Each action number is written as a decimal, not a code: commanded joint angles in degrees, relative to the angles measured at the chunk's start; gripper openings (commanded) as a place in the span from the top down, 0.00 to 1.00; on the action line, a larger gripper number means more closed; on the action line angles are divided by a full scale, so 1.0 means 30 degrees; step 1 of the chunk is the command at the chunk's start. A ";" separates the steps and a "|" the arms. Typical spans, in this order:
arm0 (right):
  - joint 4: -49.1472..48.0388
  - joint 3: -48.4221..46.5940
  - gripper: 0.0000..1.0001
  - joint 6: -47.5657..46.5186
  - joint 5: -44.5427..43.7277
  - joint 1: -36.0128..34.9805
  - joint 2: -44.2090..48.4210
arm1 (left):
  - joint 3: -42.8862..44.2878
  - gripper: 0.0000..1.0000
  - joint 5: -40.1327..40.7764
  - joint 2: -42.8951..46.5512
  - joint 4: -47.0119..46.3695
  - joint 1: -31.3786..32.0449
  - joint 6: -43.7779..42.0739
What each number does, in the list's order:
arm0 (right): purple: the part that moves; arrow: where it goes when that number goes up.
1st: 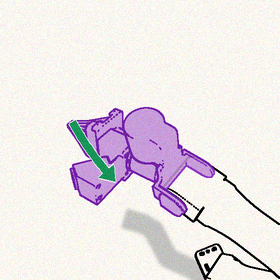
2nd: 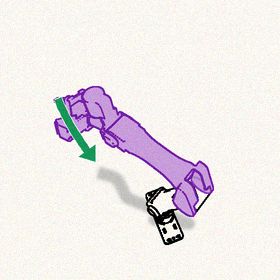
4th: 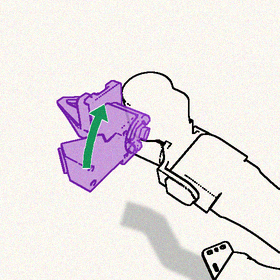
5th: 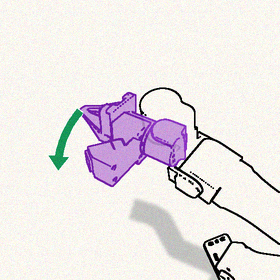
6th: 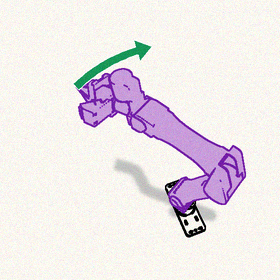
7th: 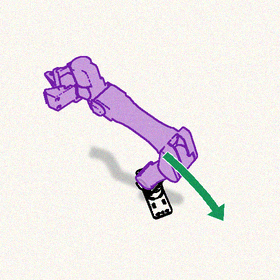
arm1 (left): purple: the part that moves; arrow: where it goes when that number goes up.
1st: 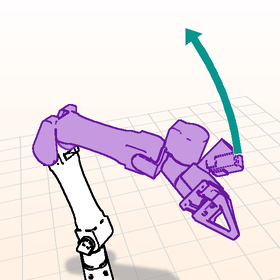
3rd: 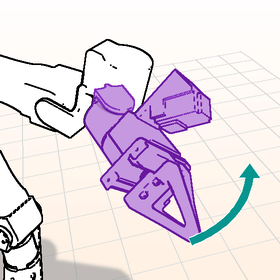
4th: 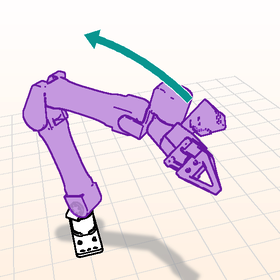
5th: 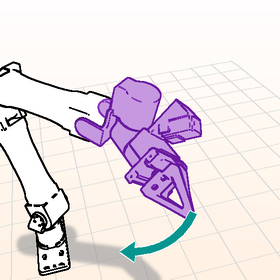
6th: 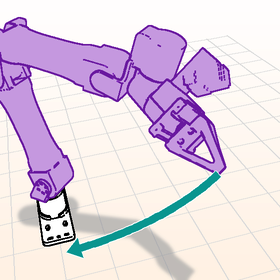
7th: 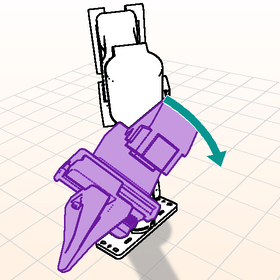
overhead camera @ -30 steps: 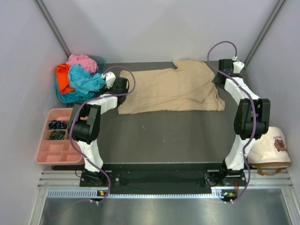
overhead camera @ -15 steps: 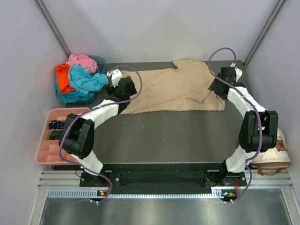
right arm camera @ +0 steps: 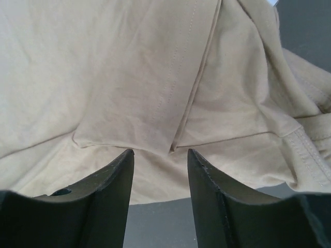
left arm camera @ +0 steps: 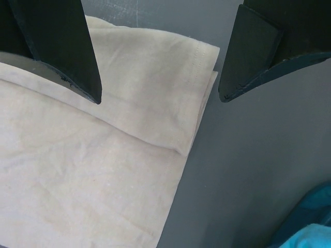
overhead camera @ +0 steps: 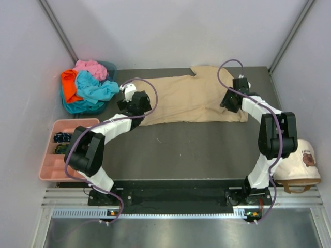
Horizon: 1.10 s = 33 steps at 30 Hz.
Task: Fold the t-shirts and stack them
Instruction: Fold the flattened tshirt in 1/3 of the way
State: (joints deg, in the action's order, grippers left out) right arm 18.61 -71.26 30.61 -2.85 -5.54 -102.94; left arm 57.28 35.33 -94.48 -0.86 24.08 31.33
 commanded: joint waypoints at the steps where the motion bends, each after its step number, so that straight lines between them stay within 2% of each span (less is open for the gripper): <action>1: -0.0812 -0.0562 0.55 -0.0008 0.0335 -0.0145 -0.0551 | -0.0195 0.01 0.0469 0.1112 -0.0269 -0.0027 0.0103; 18: -0.1252 -0.0972 0.67 0.0021 0.0424 -0.0175 -0.2045 | -0.0283 0.01 0.0645 0.1287 0.0141 -0.0027 0.0191; 21: -0.1253 -0.1118 0.73 0.0021 0.0394 -0.0175 -0.2221 | -0.0225 0.01 0.0645 0.1316 0.0170 -0.0027 0.0103; 30: -0.1340 -0.1148 1.00 0.0050 0.0219 -0.0146 -0.2339 | -0.0166 0.01 0.0733 0.1404 0.0200 -0.0027 -0.0102; 33: -0.1311 -0.1264 1.00 0.0050 0.0394 -0.0175 -0.2222 | -0.0195 0.01 0.0820 0.1404 0.0200 -0.0027 -0.0073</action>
State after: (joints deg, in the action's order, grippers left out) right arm 16.32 -72.14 30.63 -1.63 -5.63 -109.65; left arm 56.88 36.42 -92.95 0.25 24.08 31.51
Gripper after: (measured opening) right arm 0.009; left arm 0.990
